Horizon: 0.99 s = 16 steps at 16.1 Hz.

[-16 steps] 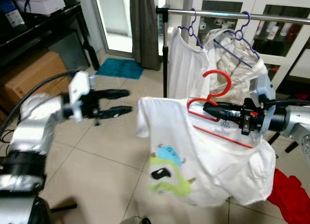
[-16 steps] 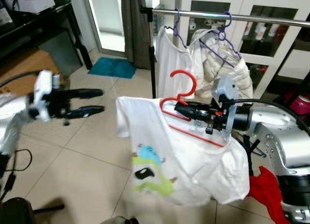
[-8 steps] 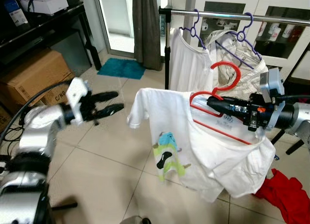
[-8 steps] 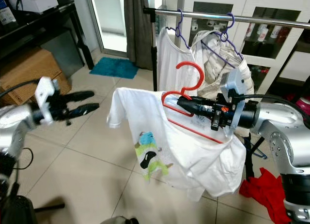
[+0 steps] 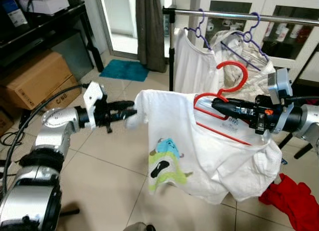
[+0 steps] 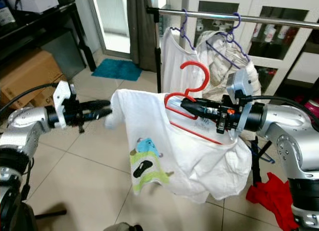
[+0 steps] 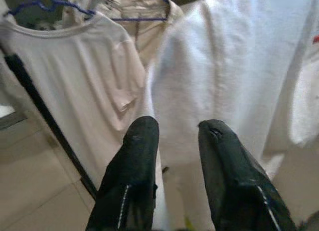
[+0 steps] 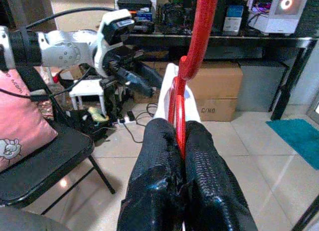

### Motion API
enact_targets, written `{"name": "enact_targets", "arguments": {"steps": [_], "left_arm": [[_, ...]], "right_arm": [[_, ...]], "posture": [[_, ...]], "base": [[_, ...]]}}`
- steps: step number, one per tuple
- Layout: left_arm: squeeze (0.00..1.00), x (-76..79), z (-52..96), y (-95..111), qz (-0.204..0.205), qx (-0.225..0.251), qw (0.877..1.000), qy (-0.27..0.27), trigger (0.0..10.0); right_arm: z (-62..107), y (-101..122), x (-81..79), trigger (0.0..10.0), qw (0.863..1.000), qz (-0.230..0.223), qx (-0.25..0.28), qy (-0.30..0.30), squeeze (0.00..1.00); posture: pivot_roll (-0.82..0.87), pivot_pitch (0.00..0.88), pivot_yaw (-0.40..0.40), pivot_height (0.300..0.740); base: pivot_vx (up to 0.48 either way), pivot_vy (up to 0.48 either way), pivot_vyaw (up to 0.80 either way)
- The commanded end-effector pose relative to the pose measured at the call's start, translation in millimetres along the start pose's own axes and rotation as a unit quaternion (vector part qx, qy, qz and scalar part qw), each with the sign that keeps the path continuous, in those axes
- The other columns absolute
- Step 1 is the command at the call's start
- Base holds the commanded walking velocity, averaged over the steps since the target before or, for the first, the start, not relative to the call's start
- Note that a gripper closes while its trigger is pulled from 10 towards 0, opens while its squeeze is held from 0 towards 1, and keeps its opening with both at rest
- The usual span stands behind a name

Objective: Hang hanger

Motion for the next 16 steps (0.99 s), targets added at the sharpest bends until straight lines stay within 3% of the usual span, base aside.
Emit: {"name": "enact_targets", "arguments": {"steps": [1,16], "left_arm": [[0.0,-2.0,-4.1,4.0,-0.006,0.003,1.0,-0.002,0.0],[0.0,-1.7,-8.3,4.2,0.006,0.014,1.0,-0.013,0.0]], "right_arm": [[-1.7,13.7,-6.5,0.0,1.0,0.021,0.013,0.019,0.0],[-2.3,14.6,-6.5,0.0,0.999,0.022,0.014,0.021,0.0]], "posture": [[-0.19,0.0,0.104,0.74],[-0.19,0.0,0.107,0.74]], "base": [[0.0,0.0,0.0],[0.0,0.0,0.0]]}}
Point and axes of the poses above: a point about 5 cm out from each wrist's last joint towards the gripper, its own z axis pointing back from the gripper into the wrist, its own y axis along the axis of the wrist's last joint, x = y × z, the point moved 4 cm from there along -z, pointing out of the wrist towards the gripper, and after that the axes turned 12 degrees about -z, right-handed, at the moved point
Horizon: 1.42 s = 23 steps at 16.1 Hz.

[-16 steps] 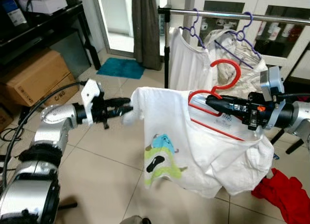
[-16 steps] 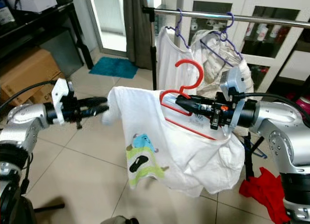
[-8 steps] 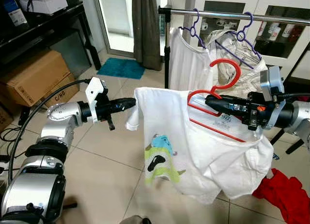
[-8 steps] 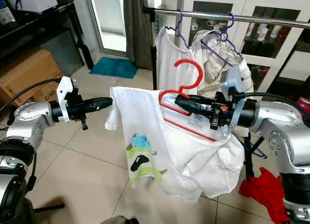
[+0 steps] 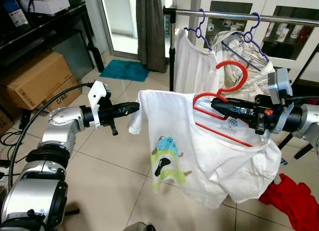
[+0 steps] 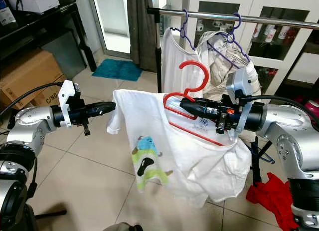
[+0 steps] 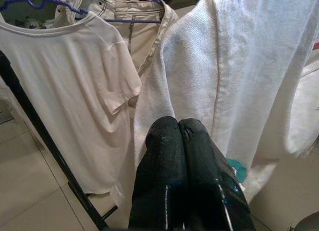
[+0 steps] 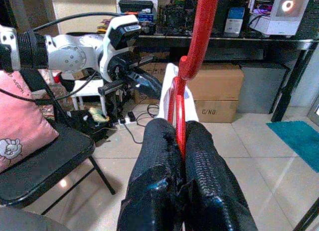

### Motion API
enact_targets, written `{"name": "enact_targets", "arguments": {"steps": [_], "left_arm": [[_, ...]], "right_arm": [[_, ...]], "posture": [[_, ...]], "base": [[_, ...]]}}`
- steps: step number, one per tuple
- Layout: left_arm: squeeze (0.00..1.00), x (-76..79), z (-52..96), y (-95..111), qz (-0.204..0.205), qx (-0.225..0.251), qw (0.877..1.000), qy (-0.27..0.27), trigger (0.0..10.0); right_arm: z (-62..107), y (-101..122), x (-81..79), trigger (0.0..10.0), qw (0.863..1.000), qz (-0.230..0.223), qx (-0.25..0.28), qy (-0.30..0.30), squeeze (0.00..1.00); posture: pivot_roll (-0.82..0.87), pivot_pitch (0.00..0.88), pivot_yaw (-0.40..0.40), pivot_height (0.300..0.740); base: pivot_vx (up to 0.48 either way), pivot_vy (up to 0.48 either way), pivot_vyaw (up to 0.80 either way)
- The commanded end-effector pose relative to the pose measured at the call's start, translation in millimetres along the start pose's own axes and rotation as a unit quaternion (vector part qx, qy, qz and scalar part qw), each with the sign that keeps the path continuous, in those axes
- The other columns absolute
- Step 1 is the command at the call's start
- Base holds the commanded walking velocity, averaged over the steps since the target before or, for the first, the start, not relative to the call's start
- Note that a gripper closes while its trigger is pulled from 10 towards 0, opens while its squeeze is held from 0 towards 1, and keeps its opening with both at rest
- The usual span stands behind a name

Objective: Hang hanger

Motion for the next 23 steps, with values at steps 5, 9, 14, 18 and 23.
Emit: {"name": "enact_targets", "arguments": {"steps": [5,9,14,18,23], "left_arm": [[0.0,-5.8,-0.2,8,-0.016,0.005,1.0,0.002,0.0],[0.0,-26.9,8.5,11,-0.016,0.009,0.996,0.088,0.0],[0.0,-50.8,26.0,9,-0.012,-0.001,0.979,0.205,0.0],[0.0,-39.6,26.4,-1,0.031,0.011,0.985,0.17,4.9],[1.0,-12.7,19.9,4,0.024,0.051,0.997,0.053,10.0]], "right_arm": [[-2.1,14,-5.9,0.0,1.0,0.021,0.013,0.018,0.0],[-1.5,12,-5.6,0.0,1.0,0.019,0.013,0.014,0.0],[-2.0,6,-3.4,0.0,1.0,0.011,0.009,0.001,0.0],[-2.5,5,-5.6,0.0,1.0,0.006,0.014,0.002,0.0],[-1.7,3,-14.2,0.0,1.0,0.002,0.009,0.019,0.0]], "posture": [[-0.19,0.0,0.107,0.74],[-0.19,0.0,0.112,0.74],[-0.19,0.0,0.108,0.74],[-0.19,0.0,0.105,0.74],[-0.2,0.0,0.097,0.74]], "base": [[0.0,0.0,0.0],[0.0,0.0,0.0],[0.0,0.0,0.0],[0.0,0.0,0.0],[0.0,0.0,0.0]]}}
Point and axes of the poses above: a point about 5 cm out from each wrist's last joint towards the gripper, its own z axis pointing back from the gripper into the wrist, its own y axis along the axis of the wrist's last joint, x = y × z, the point moved 4 cm from there along -z, pointing out of the wrist towards the gripper, and after that the axes turned 12 degrees about -z, right-handed, at the moved point
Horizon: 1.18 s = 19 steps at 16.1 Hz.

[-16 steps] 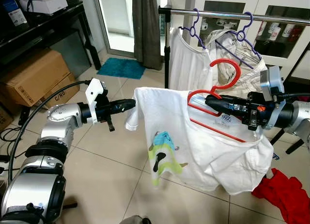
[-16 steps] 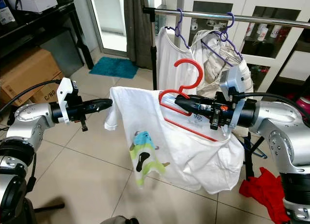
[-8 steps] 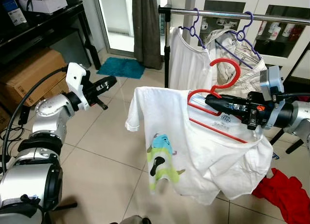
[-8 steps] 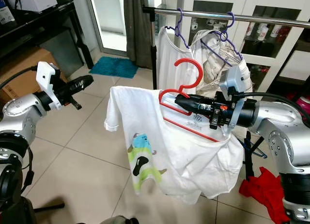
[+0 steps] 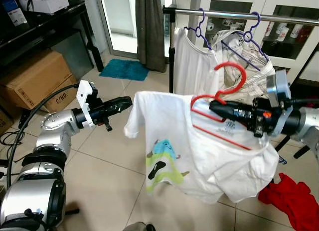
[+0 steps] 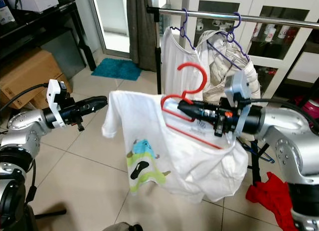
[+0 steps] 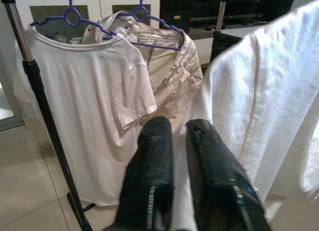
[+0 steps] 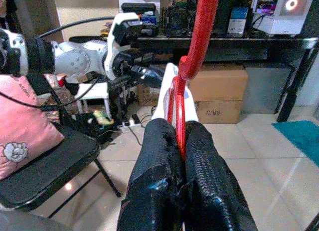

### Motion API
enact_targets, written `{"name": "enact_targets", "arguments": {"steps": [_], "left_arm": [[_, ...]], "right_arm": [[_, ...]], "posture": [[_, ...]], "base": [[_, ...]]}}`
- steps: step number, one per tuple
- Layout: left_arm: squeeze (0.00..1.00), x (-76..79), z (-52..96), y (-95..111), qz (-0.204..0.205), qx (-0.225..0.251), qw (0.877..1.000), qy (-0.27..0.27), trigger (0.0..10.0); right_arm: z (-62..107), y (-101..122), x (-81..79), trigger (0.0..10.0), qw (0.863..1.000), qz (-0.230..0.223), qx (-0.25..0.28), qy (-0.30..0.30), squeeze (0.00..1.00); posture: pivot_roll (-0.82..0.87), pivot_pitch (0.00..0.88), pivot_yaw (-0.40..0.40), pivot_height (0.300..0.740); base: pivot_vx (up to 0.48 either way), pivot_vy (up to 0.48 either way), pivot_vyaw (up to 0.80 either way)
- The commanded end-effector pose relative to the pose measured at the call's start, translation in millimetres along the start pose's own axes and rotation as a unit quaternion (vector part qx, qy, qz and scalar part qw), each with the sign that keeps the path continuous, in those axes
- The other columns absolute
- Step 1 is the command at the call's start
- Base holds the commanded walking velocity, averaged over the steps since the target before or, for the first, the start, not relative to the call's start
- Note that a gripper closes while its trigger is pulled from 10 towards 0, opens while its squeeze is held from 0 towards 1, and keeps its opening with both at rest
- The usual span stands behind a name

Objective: Hang hanger

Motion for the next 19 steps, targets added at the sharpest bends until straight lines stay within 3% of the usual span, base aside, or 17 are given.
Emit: {"name": "enact_targets", "arguments": {"steps": [1,6,10,11,12,13,14,15,17,18,19], "left_arm": [[1.0,-4.2,4.8,4,-0.023,-0.008,1.0,-0.002,10.0],[1.0,3.0,9.0,9,-0.019,-0.006,0.998,-0.055,10.0],[1.0,11.0,15.0,4,-0.011,-0.032,0.995,-0.094,10.0],[0.74,11.5,16.3,0,-0.015,-0.043,0.995,-0.092,10.0],[0.74,11.5,16.9,-2,-0.018,-0.05,0.995,-0.089,10.0],[0.0,12.0,15.2,-9,-0.025,-0.065,0.994,-0.079,10.0],[0.0,13.7,12.4,-12,-0.021,-0.07,0.994,-0.078,10.0],[0.0,15.1,10.6,-13,-0.018,-0.07,0.994,-0.082,9.4],[0.0,16.6,6.7,-13,-0.013,-0.067,0.994,-0.088,3.5],[0.0,17.6,0.6,-12,-0.011,-0.065,0.993,-0.093,0.0],[0.0,18.8,-2.6,-12,-0.008,-0.067,0.993,-0.098,0.0]], "right_arm": [[-0.7,7,-6.9,0.0,1.0,0.012,0.005,0.016,0.0],[-0.8,7,-11.6,0.0,1.0,0.007,0.0,0.03,0.0],[-1.7,7,-12.3,0.0,0.999,0.006,-0.003,0.032,0.0],[-1.8,7,-12.4,0.0,0.999,0.006,-0.003,0.034,0.0],[-1.8,7,-12.6,0.0,0.999,0.005,-0.004,0.035,0.0],[-2.8,7,-13.2,0.0,0.999,0.005,-0.004,0.039,0.0],[-4.2,8,-13.5,0.0,0.999,0.005,-0.003,0.042,0.0],[-5.4,9,-14.2,0.0,0.999,0.006,-0.002,0.045,0.0],[-6.3,10,-15.0,0.0,0.999,0.007,-0.002,0.048,0.0],[-6.7,10,-15.0,0.0,0.999,0.007,-0.002,0.049,0.0],[-7.2,11,-15.2,0.0,0.999,0.008,-0.003,0.05,0.0]], "posture": [[-0.2,0.0,0.097,0.74],[-0.19,0.0,0.097,0.74],[-0.19,0.0,0.102,0.74],[-0.19,0.0,0.098,0.74],[-0.19,0.0,0.098,0.74],[-0.18,0.0,0.092,0.74],[-0.18,0.0,0.092,0.74],[-0.19,0.0,0.093,0.74],[-0.19,0.0,0.092,0.74],[-0.19,0.0,0.096,0.74],[-0.2,0.0,0.101,0.74]], "base": [[0.0,0.0,0.0],[0.0,0.0,0.0],[0.0,0.0,0.0],[0.0,0.0,0.0],[0.0,0.0,0.0],[0.0,0.0,0.0],[0.0,0.0,0.0],[0.0,0.0,0.0],[0.0,0.0,0.0],[0.0,0.0,0.0],[0.0,0.0,0.0]]}}
Point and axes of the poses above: a point about 5 cm out from each wrist's last joint towards the gripper, its own z axis pointing back from the gripper into the wrist, its own y axis along the axis of the wrist's last joint, x = y × z, the point moved 4 cm from there along -z, pointing out of the wrist towards the gripper, and after that the axes turned 12 degrees about -z, right-handed, at the moved point
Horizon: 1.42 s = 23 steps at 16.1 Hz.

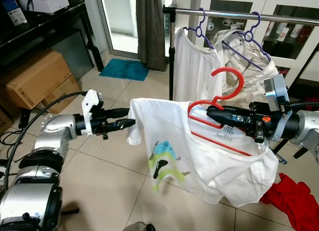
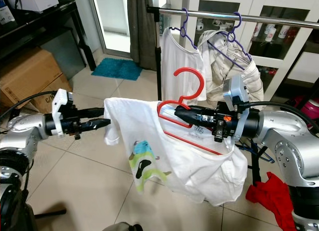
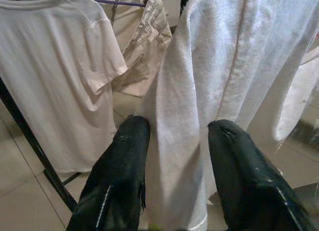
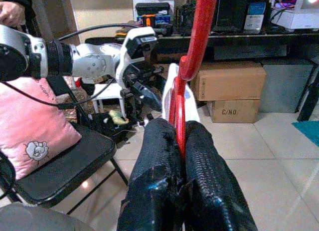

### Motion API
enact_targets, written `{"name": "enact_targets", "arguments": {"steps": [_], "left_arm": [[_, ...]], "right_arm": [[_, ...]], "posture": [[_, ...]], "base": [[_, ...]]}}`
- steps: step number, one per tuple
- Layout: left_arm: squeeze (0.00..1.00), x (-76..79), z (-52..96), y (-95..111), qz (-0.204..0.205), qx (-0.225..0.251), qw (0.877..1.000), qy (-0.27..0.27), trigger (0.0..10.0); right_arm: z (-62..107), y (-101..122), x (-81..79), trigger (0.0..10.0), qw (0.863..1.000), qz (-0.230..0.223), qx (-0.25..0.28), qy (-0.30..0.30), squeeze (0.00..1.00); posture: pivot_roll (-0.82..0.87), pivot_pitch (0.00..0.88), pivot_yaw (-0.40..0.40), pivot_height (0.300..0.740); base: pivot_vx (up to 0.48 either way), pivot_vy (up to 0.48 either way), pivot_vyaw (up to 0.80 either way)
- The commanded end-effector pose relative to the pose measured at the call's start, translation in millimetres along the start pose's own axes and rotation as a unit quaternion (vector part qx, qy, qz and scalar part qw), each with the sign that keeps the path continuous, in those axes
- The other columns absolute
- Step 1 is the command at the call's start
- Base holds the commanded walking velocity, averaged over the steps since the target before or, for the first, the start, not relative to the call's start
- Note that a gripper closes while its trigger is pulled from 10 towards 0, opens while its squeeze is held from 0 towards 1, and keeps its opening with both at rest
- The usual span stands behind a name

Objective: Hang hanger

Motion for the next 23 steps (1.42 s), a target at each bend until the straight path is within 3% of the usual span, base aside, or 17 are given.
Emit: {"name": "enact_targets", "arguments": {"steps": [1,9,16,20,23], "left_arm": [[0.0,-1.9,-3.6,4,-0.007,-0.007,1.0,-0.009,0.0],[0.0,-4.6,-3.6,3,0.001,-0.01,1.0,-0.002,0.0],[0.0,-15.1,-0.5,4,0.002,-0.009,0.999,0.046,0.0],[0.0,-36.7,10.3,13,-0.011,0.01,0.99,0.143,0.0],[0.0,-51.5,29.4,15,-0.001,0.025,0.975,0.221,0.0]], "right_arm": [[-5.2,11,-7.8,0.0,0.999,0.023,0.002,0.022,0.0],[-6.9,13,-9.3,0.0,0.999,0.025,0.003,0.024,0.0],[-7.0,13,-8.3,0.0,0.999,0.025,0.007,0.024,0.0],[-6.6,11,-4.8,0.0,1.0,0.021,0.007,0.013,0.0],[-6.1,6,0.1,0.0,1.0,0.019,0.005,-0.007,0.0]], "posture": [[-0.2,0.0,0.101,0.74],[-0.19,0.0,0.108,0.74],[-0.19,0.0,0.107,0.74],[-0.19,0.0,0.107,0.74],[-0.18,0.0,0.112,0.74]], "base": [[0.0,0.0,0.0],[0.0,0.0,0.0],[0.0,0.0,0.0],[0.0,0.0,0.0],[0.0,0.0,0.0]]}}
Point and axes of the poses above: a point about 5 cm out from each wrist's last joint towards the gripper, its own z axis pointing back from the gripper into the wrist, its own y axis along the axis of the wrist's last joint, x = y × z, the point moved 4 cm from there along -z, pointing out of the wrist towards the gripper, and after that the axes turned 12 degrees about -z, right-handed, at the moved point
